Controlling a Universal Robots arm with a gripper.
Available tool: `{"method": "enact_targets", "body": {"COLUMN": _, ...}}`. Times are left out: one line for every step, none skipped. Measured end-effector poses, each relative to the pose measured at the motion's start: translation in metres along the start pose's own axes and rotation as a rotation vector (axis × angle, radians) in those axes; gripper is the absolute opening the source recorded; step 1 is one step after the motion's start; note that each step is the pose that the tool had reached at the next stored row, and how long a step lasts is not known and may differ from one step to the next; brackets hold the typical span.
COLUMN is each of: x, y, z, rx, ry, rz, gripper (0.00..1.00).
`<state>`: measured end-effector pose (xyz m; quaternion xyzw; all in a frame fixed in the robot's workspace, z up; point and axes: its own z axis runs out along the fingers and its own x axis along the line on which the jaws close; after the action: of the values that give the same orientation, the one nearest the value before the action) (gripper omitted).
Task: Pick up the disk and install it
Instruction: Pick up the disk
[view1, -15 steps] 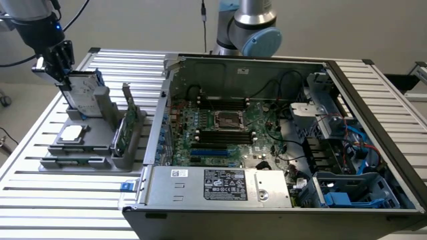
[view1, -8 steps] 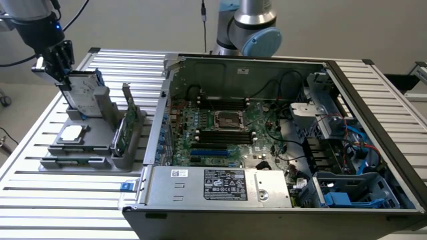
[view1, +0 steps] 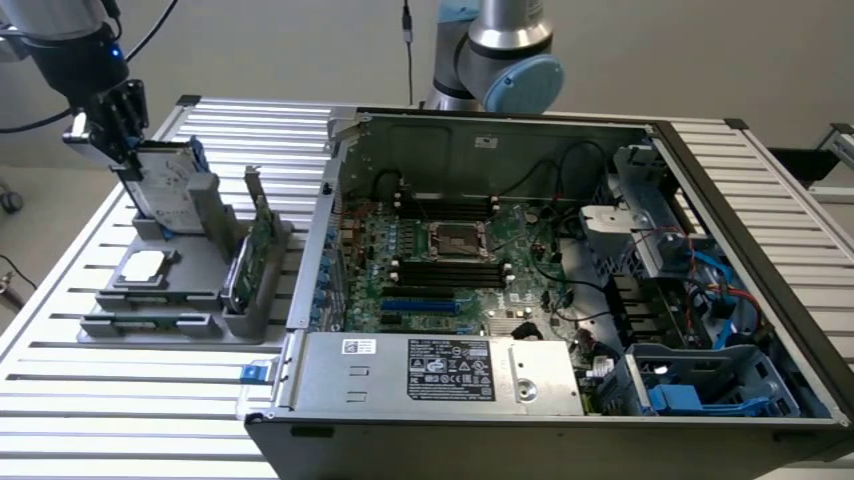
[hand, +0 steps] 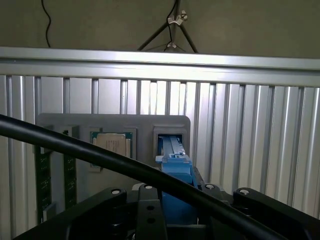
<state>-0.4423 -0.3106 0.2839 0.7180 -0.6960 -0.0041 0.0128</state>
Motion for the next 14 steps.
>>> {"method": "enact_targets", "body": {"x": 0.0, "y": 0.0, "z": -0.0003, "rx": -0.0001, "ry": 0.0, "rz": 0.0, "gripper": 0.33}}
{"method": "enact_targets", "body": {"x": 0.0, "y": 0.0001, "z": -0.0009, "rx": -0.0006, "ry": 0.0002, "rz": 0.0, "gripper": 0.33}}
{"method": "enact_targets", "body": {"x": 0.0, "y": 0.0001, "z": -0.0019, "rx": -0.0005, "ry": 0.0002, "rz": 0.0, "gripper": 0.33}}
{"method": "enact_targets", "body": {"x": 0.0, "y": 0.0001, "z": -0.0031, "rx": -0.0003, "ry": 0.0001, "rz": 0.0, "gripper": 0.33}}
{"method": "enact_targets", "body": {"x": 0.0, "y": 0.0001, "z": -0.0052, "rx": -0.0003, "ry": 0.0001, "rz": 0.0, "gripper": 0.33}}
{"method": "enact_targets", "body": {"x": 0.0, "y": 0.0002, "z": -0.0076, "rx": -0.0002, "ry": 0.0, "rz": 0.0, "gripper": 0.33}}
{"method": "enact_targets", "body": {"x": 0.0, "y": 0.0003, "z": -0.0103, "rx": 0.0, "ry": 0.0, "rz": 0.0, "gripper": 0.33}}
{"method": "enact_targets", "body": {"x": 0.0, "y": 0.0004, "z": -0.0132, "rx": -0.0002, "ry": 0.0001, "rz": 0.0, "gripper": 0.33}}
{"method": "enact_targets", "body": {"x": 0.0, "y": 0.0004, "z": -0.0163, "rx": -0.0001, "ry": 0.0, "rz": 0.0, "gripper": 0.33}}
{"method": "enact_targets", "body": {"x": 0.0, "y": 0.0005, "z": -0.0199, "rx": -0.0001, "ry": 0.0, "rz": 0.0, "gripper": 0.33}}
{"method": "enact_targets", "body": {"x": 0.0, "y": 0.0006, "z": -0.0238, "rx": 0.0, "ry": 0.0, "rz": 0.0, "gripper": 0.33}}
{"method": "enact_targets", "body": {"x": 0.0, "y": 0.0007, "z": -0.0286, "rx": -0.0003, "ry": 0.0001, "rz": 0.0, "gripper": 0.33}}
{"method": "enact_targets", "body": {"x": 0.0, "y": 0.0008, "z": -0.0331, "rx": -0.0001, "ry": 0.0001, "rz": 0.0, "gripper": 0.33}}
{"method": "enact_targets", "body": {"x": 0.0, "y": 0.0009, "z": -0.0376, "rx": -0.0002, "ry": 0.0002, "rz": 0.0, "gripper": 0.33}}
